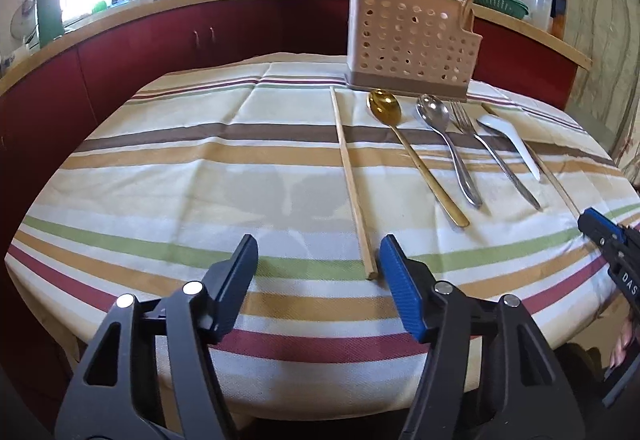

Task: Organize utensils
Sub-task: 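Move both tools down to the remaining wooden chopsticks on the cloth, then close the left tool on one chopstick while the right tool closes on another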

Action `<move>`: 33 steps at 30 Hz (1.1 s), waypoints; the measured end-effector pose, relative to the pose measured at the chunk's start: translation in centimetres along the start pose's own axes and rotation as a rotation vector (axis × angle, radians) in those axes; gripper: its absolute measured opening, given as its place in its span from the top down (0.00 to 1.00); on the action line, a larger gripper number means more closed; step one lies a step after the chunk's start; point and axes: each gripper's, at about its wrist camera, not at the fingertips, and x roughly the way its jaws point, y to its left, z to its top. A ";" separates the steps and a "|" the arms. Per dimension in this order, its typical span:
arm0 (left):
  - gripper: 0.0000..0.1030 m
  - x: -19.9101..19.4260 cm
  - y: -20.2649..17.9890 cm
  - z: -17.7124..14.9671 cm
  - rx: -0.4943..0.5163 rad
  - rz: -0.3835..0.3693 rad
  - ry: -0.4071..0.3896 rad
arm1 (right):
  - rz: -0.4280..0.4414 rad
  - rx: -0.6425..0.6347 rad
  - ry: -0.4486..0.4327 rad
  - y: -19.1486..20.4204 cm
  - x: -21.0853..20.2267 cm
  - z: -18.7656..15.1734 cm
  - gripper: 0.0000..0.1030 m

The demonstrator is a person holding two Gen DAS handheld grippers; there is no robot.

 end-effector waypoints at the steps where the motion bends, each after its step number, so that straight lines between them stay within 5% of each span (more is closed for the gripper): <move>1: 0.43 -0.1 -0.1 -0.1 0.003 -0.001 -0.001 | 0.001 0.001 0.000 0.0 -0.1 0.0 0.92; 16: 0.94 -0.4 -1.2 -0.3 0.042 -0.059 -0.009 | 0.002 0.005 -0.002 -0.1 -0.2 0.0 0.92; 33: 0.94 -1.6 0.3 0.7 -0.002 -0.049 -0.042 | -0.013 0.020 -0.091 -0.8 -2.7 1.4 0.93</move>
